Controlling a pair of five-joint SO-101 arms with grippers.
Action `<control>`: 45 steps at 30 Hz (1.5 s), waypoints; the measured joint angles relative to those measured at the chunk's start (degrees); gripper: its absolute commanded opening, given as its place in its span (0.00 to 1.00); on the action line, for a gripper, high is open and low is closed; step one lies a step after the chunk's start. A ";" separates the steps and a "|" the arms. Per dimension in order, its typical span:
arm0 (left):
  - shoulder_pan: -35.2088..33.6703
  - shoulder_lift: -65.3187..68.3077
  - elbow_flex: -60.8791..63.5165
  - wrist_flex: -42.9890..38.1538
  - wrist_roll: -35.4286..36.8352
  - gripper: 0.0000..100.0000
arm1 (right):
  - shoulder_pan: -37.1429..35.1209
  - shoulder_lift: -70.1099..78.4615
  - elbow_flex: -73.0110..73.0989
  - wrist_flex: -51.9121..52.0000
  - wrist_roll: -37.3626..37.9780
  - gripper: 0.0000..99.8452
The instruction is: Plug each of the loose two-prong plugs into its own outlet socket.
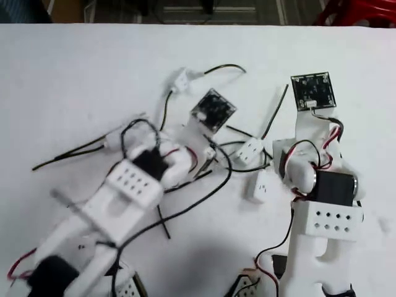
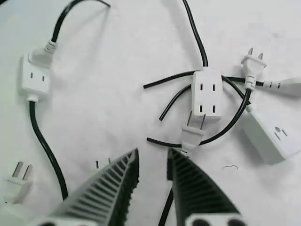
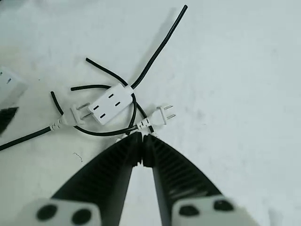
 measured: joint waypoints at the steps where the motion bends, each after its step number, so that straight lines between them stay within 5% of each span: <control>1: 0.00 2.20 -1.32 0.44 0.00 0.20 | -0.09 0.00 0.00 0.00 0.00 0.02; 8: 0.70 15.21 -9.32 1.58 0.00 0.20 | -0.18 0.00 0.00 0.00 0.00 0.02; 25: 5.80 48.35 -40.88 20.84 -1.67 0.20 | -0.18 0.00 0.00 0.62 0.00 0.02; 45: 5.63 50.11 -43.60 21.27 -1.93 0.02 | -0.18 0.00 0.00 0.62 0.00 0.02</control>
